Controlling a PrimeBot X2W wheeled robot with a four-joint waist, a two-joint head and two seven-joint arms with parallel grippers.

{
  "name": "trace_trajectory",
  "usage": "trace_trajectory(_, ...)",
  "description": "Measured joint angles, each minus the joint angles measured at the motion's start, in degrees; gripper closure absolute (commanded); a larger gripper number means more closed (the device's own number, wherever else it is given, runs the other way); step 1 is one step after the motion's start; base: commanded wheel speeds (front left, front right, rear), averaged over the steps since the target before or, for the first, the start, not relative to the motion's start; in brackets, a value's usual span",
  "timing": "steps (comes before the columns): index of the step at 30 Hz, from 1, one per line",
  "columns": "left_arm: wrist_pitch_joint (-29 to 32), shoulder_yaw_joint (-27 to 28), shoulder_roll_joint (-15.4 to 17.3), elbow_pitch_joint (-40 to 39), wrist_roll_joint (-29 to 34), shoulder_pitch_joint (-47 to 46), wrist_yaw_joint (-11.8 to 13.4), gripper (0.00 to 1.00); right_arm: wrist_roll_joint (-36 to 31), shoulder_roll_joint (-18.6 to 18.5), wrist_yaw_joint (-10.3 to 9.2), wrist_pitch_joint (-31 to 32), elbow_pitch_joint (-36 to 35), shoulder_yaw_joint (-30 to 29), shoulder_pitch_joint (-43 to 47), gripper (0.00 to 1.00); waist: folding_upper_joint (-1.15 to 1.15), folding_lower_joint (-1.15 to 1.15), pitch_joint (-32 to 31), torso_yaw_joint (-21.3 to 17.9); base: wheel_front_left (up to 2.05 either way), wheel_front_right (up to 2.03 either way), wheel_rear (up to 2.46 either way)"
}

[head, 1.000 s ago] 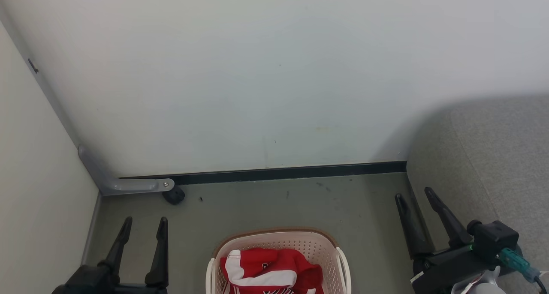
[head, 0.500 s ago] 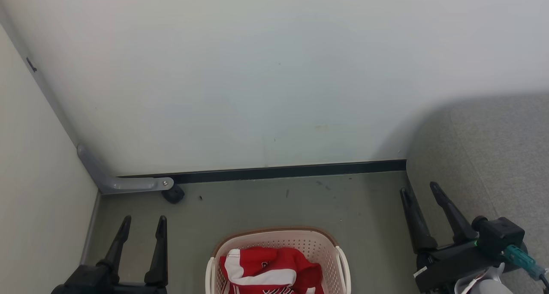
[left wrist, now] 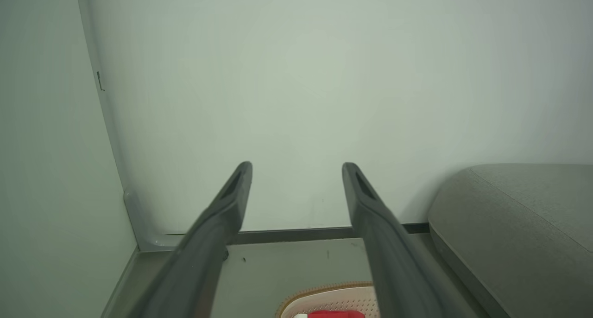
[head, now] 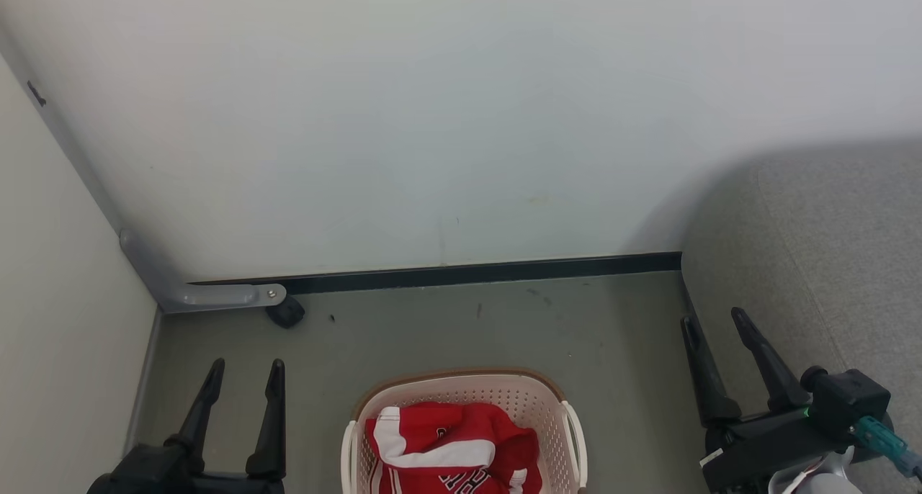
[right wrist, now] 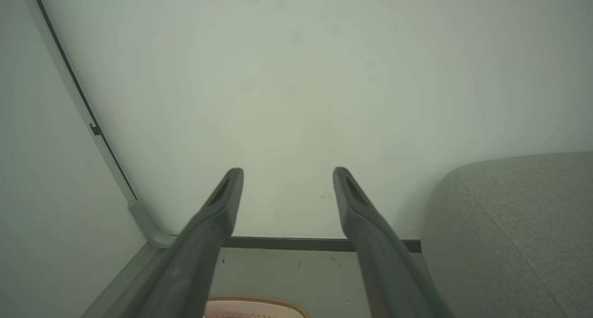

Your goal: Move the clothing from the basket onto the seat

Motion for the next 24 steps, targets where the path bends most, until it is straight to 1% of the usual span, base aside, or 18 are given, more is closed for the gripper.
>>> trace_trajectory(3, 0.0, -0.4, 0.0, 0.0, 0.2, 0.0, -0.7, 0.00, 0.0, 0.1, 0.01, 0.0, -0.5, -0.2, 0.0, 0.00, 0.00, 0.00, 0.7, -0.1, 0.00, 0.00, 0.00)
trace_trajectory(12, 0.0, -0.8, -0.8, -1.1, 0.3, -0.6, -0.7, 0.00, -0.1, 0.4, 0.20, 0.0, -1.8, -0.3, 0.0, 0.00, 0.00, 0.00, 4.0, -0.8, 0.00, 0.00, 0.00)
trace_trajectory(24, 0.3, -3.0, -1.3, -0.4, 1.7, -6.9, -2.7, 0.00, -0.9, 1.0, 0.29, 0.0, -3.6, -1.2, -1.0, 0.00, 0.00, 0.00, 11.4, -1.7, 0.00, 0.00, 0.00)
